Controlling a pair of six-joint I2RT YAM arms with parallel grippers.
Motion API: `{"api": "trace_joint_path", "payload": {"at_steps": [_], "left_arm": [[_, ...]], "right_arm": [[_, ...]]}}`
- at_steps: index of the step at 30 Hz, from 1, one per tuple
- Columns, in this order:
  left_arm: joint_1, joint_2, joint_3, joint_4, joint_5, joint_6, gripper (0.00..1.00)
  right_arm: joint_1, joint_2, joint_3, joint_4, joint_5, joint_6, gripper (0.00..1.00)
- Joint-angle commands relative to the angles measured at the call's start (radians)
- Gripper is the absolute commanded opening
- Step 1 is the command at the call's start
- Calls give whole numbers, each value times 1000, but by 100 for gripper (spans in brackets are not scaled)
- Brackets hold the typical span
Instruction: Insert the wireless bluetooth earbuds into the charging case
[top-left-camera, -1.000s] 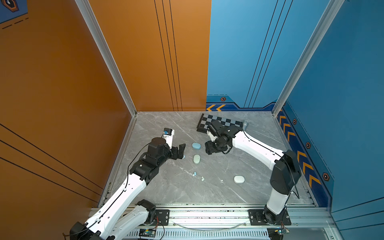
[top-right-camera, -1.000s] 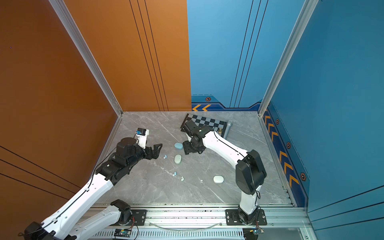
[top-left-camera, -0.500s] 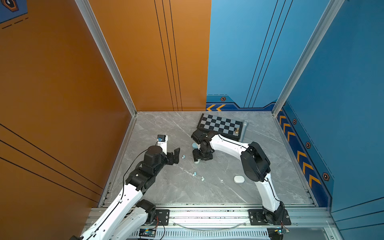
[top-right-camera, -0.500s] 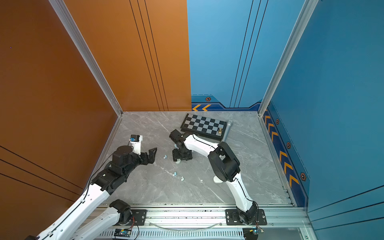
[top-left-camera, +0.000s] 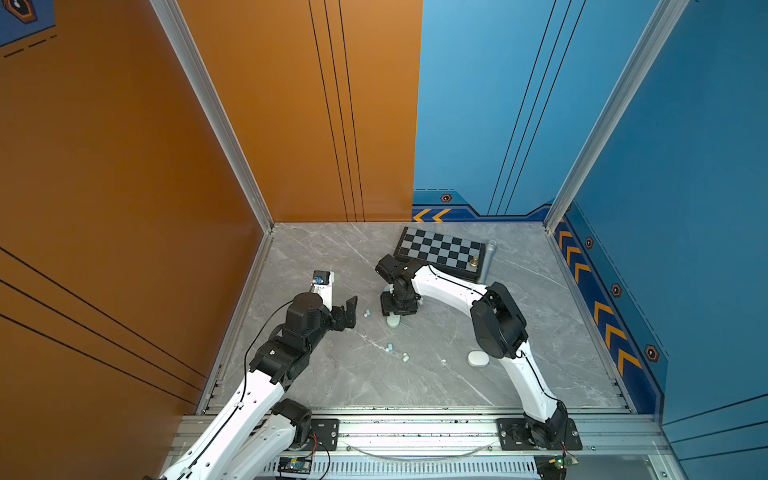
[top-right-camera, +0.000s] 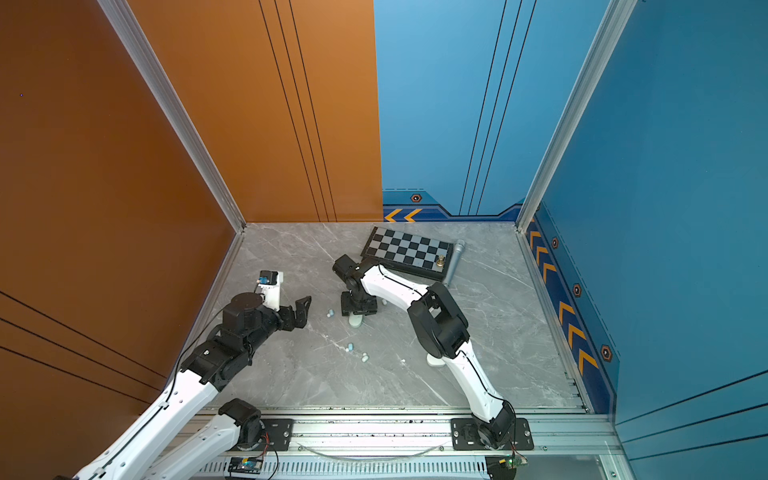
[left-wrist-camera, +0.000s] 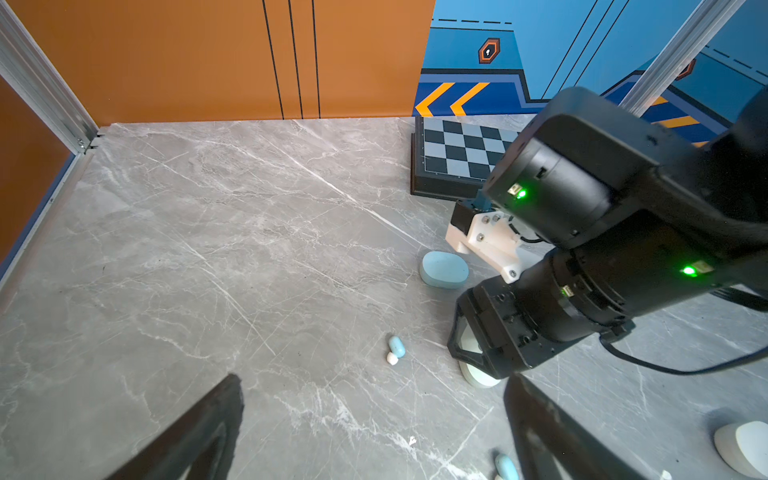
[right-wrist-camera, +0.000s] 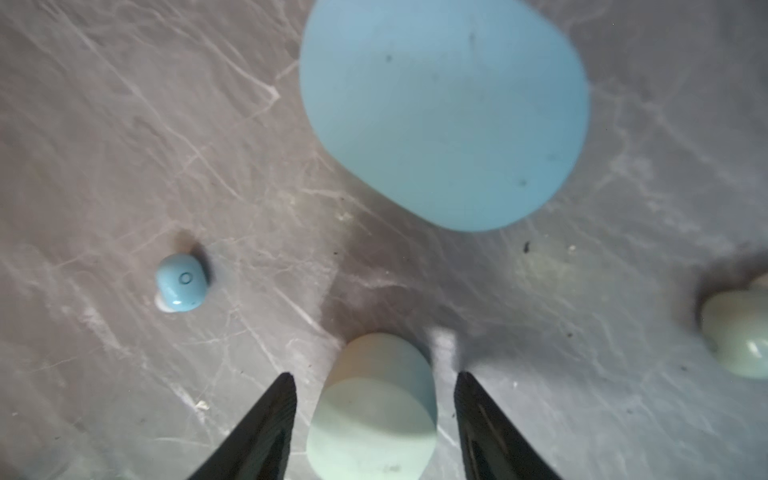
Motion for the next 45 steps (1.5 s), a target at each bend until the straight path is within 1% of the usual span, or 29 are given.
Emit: {"api": "trace_joint_path", "payload": {"at_steps": [1,6,11,15,19,21,22,23,24,27,29,30,35,39,41,42,45], "left_arm": [[15,-9,3,-10,-24,32,98],[25,3,6,-9,-17,40,98],[30,11,7,-5,-3,50,98],[33,10,10,-10,-4,55,98],[34,15,0,10,26,64,98],[34,27,-1,22,30,67,98],[34,33,1,26,35,67,98],[34,37,4,28,37,67,98],[34,38,6,29,41,64,98],[34,35,3,34,44,56,98],[34,37,1,36,47,55,98],[33,37,3,36,48,56,98],[33,41,5,35,50,46,98],[32,59,7,34,58,28,98],[30,71,11,35,63,20,98],[27,77,15,34,66,18,98],[20,93,28,37,93,22,98]], "right_arm": [[7,28,52,-80,53,16,57],[6,12,55,-115,79,12,51],[-5,-28,-8,-137,73,7,43],[-24,-79,-82,-137,75,17,42],[-65,-135,-139,-135,76,38,42],[-86,-157,-204,-133,71,65,42],[-88,-166,-225,-130,70,82,43],[-125,-176,-252,-124,70,110,43],[-135,-186,-278,-113,67,138,43],[-162,-228,-368,-51,58,253,44],[-175,-244,-424,-1,48,356,44],[-180,-276,-443,20,42,397,43],[-185,-314,-512,111,24,608,43],[-185,-346,-569,153,49,733,48],[-185,-368,-593,158,70,761,51],[-186,-381,-599,159,87,759,55],[-195,-446,-610,156,139,716,59]]}}
